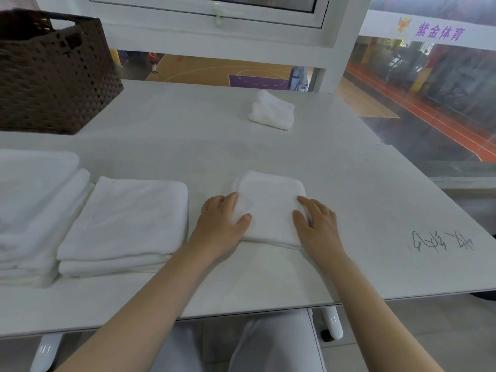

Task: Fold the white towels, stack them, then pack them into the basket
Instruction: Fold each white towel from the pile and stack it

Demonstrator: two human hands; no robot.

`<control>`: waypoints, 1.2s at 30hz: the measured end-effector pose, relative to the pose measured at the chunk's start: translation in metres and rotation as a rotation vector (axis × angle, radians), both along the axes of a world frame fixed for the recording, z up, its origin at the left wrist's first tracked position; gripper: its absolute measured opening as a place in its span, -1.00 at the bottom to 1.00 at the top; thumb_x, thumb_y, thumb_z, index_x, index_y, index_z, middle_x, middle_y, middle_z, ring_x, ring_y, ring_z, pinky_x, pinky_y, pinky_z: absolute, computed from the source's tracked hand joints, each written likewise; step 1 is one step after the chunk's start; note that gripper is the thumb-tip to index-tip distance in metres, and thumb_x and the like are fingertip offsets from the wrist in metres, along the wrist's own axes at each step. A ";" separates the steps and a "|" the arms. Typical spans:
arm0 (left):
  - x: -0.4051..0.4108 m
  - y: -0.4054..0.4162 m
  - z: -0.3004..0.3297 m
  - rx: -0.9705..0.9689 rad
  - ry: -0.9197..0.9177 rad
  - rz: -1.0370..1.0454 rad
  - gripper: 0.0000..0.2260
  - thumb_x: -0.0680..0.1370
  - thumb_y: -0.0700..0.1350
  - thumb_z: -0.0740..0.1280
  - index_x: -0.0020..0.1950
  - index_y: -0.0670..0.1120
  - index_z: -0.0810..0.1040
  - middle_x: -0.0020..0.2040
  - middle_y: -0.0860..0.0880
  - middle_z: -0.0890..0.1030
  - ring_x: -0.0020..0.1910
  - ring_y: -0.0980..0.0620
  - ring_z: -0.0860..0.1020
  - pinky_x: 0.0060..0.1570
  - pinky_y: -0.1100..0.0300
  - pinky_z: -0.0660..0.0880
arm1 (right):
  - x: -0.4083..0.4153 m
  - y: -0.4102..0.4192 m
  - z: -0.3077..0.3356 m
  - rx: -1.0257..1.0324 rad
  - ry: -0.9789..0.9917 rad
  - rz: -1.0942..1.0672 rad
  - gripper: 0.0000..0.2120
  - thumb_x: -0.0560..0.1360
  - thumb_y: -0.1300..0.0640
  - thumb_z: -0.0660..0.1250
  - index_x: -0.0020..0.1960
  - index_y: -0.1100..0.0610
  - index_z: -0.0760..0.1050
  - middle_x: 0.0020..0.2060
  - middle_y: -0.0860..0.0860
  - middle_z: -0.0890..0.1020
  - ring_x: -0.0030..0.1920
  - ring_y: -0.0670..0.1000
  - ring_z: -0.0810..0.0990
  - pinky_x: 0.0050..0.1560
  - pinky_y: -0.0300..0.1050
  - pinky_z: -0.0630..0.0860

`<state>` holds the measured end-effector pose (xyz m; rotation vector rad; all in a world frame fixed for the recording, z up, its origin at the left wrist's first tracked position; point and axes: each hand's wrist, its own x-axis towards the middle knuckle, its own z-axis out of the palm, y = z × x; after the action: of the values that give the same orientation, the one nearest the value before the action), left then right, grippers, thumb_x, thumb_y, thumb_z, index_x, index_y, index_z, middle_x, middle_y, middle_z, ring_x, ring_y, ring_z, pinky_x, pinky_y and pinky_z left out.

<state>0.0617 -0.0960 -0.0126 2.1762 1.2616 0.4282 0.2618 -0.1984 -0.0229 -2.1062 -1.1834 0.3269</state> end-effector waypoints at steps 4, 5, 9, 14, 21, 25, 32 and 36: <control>0.000 -0.002 0.007 0.046 0.123 0.005 -0.45 0.59 0.21 0.18 0.52 0.01 0.19 0.36 -0.12 0.44 0.32 -0.18 0.37 0.27 0.01 0.32 | 0.000 -0.007 -0.001 -0.018 -0.058 0.010 -0.58 0.62 -0.03 0.18 0.47 -0.08 0.34 0.35 -0.02 0.48 0.39 0.06 0.28 0.43 0.01 0.20; 0.002 -0.002 0.008 0.042 0.134 -0.002 -0.43 0.59 0.22 0.18 0.52 0.01 0.18 0.37 -0.11 0.44 0.32 -0.17 0.40 0.26 0.01 0.34 | -0.001 -0.009 -0.001 -0.014 -0.064 0.012 -0.58 0.62 -0.03 0.18 0.47 -0.08 0.34 0.34 -0.01 0.49 0.39 0.07 0.29 0.44 0.02 0.20; 0.009 -0.002 0.013 -0.065 0.110 -0.007 -0.34 0.54 0.26 0.25 0.54 0.03 0.13 0.37 -0.11 0.41 0.32 -0.16 0.42 0.25 0.02 0.37 | -0.004 -0.015 -0.003 0.003 -0.062 0.011 -0.57 0.62 0.00 0.19 0.48 -0.06 0.31 0.33 0.02 0.50 0.37 0.08 0.30 0.42 0.04 0.24; 0.014 -0.006 0.019 -0.170 0.038 -0.051 -0.32 0.52 0.18 0.36 0.53 0.07 0.11 0.39 -0.07 0.40 0.30 -0.11 0.45 0.12 0.12 0.36 | -0.011 -0.024 -0.002 -0.048 -0.186 -0.030 -0.58 0.62 0.01 0.17 0.47 -0.07 0.31 0.26 0.07 0.52 0.30 0.14 0.35 0.32 0.02 0.23; 0.017 -0.016 0.026 -0.193 -0.002 -0.104 -0.32 0.53 0.07 0.37 0.54 0.12 0.08 0.37 -0.06 0.32 0.22 -0.07 0.45 0.11 0.13 0.38 | -0.014 -0.031 0.000 -0.087 -0.270 -0.052 -0.59 0.61 -0.03 0.16 0.45 -0.05 0.35 0.06 0.09 0.54 0.13 0.17 0.43 0.16 0.06 0.33; 0.015 -0.017 0.026 -0.305 -0.152 -0.110 -0.33 0.51 -0.01 0.42 0.51 0.19 0.14 0.37 -0.01 0.30 0.16 0.01 0.40 0.11 0.15 0.38 | -0.016 -0.037 0.004 -0.117 -0.231 -0.036 -0.55 0.58 -0.19 0.16 0.44 -0.11 0.29 0.09 0.01 0.48 0.14 0.09 0.40 0.19 -0.02 0.28; 0.017 -0.027 0.030 -0.324 -0.348 -0.122 -0.38 0.51 -0.12 0.41 0.46 0.25 0.22 0.30 0.05 0.28 0.15 0.04 0.41 0.05 0.22 0.37 | -0.023 -0.042 0.005 0.056 0.019 -0.010 -0.51 0.55 -0.07 0.31 0.44 -0.15 0.27 0.10 -0.07 0.38 -0.03 -0.17 0.48 -0.09 -0.25 0.37; 0.005 -0.026 0.033 -0.238 -0.363 -0.088 -0.46 0.52 -0.14 0.38 0.40 0.26 0.30 0.26 0.09 0.27 0.13 0.09 0.41 -0.04 0.37 0.34 | -0.035 -0.031 0.010 0.105 0.055 0.014 -0.53 0.54 -0.01 0.34 0.41 -0.15 0.31 0.12 -0.07 0.41 -0.04 -0.23 0.47 -0.13 -0.41 0.32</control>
<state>0.0662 -0.1220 0.0200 1.8446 0.9607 0.5752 0.2269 -0.2298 -0.0127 -1.9871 -1.1592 0.3198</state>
